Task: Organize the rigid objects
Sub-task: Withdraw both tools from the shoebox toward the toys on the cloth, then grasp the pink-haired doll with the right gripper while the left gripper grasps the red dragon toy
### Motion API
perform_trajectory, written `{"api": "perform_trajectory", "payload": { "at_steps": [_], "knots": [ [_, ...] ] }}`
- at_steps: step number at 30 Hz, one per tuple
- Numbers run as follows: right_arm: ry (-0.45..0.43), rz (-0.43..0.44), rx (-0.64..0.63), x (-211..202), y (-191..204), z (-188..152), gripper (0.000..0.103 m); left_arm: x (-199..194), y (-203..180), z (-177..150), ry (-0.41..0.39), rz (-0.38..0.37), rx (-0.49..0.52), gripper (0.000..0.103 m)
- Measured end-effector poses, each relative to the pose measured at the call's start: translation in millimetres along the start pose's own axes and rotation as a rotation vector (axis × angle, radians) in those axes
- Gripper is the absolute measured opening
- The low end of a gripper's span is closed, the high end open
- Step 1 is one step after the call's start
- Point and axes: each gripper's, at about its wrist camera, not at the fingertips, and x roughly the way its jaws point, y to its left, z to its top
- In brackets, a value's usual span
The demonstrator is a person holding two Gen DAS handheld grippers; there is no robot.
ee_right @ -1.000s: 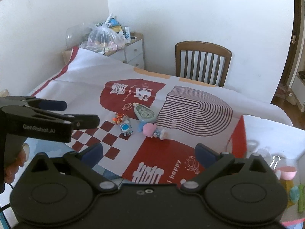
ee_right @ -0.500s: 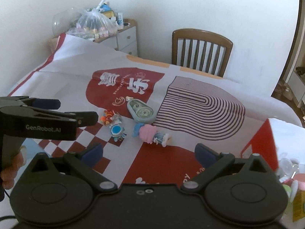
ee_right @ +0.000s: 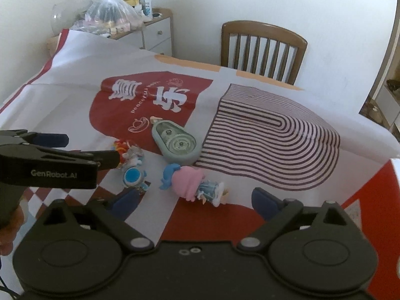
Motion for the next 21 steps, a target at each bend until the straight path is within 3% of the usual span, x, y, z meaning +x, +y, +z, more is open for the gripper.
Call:
{"api": "perform_trajectory", "payload": {
  "at_steps": [7,11,17,21],
  "knots": [
    [0.018,-0.013,0.024,15,2,3,0.092,13,-2,0,0.002,-0.007,0.005,0.101],
    [0.03,-0.016,0.048,22,1,4,0.091,17,-3,0,0.013,-0.026,0.0,0.085],
    [0.028,-0.026,0.053,28,3,2,0.091,18,-4,0,0.008,-0.065,0.013,0.071],
    [0.034,-0.024,0.06,32,4,3,0.088,21,-5,3,0.011,-0.083,0.016,0.068]
  ]
}}
